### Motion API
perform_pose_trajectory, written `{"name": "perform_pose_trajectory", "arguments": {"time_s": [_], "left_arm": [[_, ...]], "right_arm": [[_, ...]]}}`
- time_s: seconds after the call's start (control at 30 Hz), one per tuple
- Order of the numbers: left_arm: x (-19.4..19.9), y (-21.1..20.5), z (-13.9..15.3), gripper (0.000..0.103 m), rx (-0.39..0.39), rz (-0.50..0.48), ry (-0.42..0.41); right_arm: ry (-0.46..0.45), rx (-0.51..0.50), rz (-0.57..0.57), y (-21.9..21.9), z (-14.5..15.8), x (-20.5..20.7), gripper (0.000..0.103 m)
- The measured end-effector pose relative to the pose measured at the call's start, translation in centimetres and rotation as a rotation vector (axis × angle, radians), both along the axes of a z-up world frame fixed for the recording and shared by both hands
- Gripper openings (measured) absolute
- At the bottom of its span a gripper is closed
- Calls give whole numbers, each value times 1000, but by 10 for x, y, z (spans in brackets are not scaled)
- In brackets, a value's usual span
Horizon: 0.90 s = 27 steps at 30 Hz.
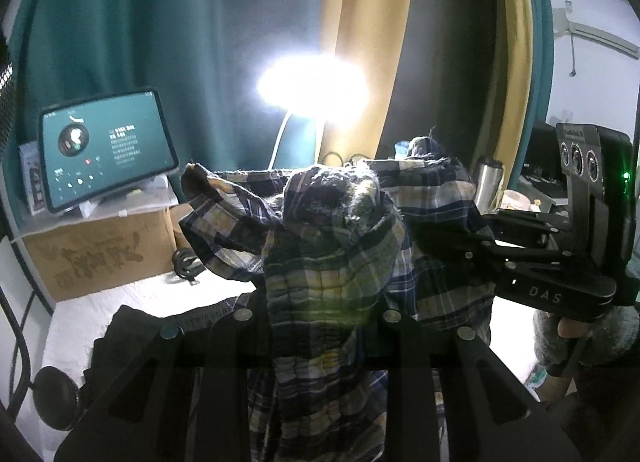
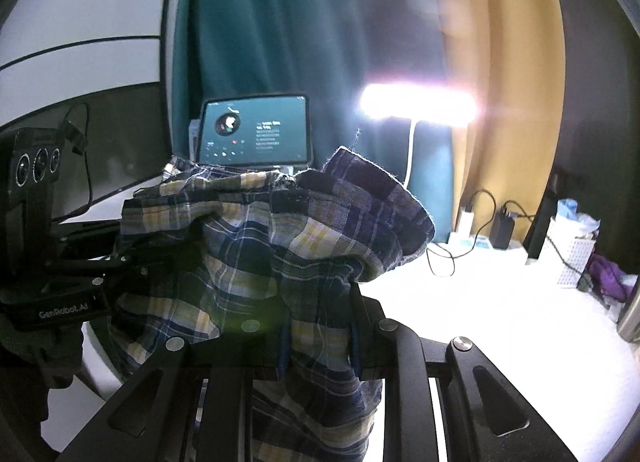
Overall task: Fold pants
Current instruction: 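Lift the pants with both grippers and hold them up, then lower the held pants onto the bed cover with both grippers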
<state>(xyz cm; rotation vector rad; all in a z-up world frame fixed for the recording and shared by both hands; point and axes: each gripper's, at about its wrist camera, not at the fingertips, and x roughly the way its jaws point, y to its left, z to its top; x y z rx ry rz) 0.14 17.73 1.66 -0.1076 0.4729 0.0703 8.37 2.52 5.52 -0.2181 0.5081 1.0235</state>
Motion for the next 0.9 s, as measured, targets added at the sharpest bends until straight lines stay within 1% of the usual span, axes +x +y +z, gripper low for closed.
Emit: {"name": "perform_pose_trajectory", "arguments": {"time_s": [0.1, 0.33, 0.63, 0.77, 0.9], "left_arm": [[13, 5, -8, 25, -1, -4, 33], [43, 18, -30, 25, -29, 8, 114], [75, 34, -58, 25, -50, 58, 219], [88, 45, -72, 25, -59, 83, 270], [94, 52, -87, 25, -60, 114, 317]], "right_arm": [[31, -9, -9, 7, -12, 14, 23], [121, -48, -13, 24, -49, 50, 23], [250, -87, 16, 50, -99, 91, 23], [289, -106, 30, 57, -116, 102, 23], [344, -139, 18, 62, -136, 116, 23]]}}
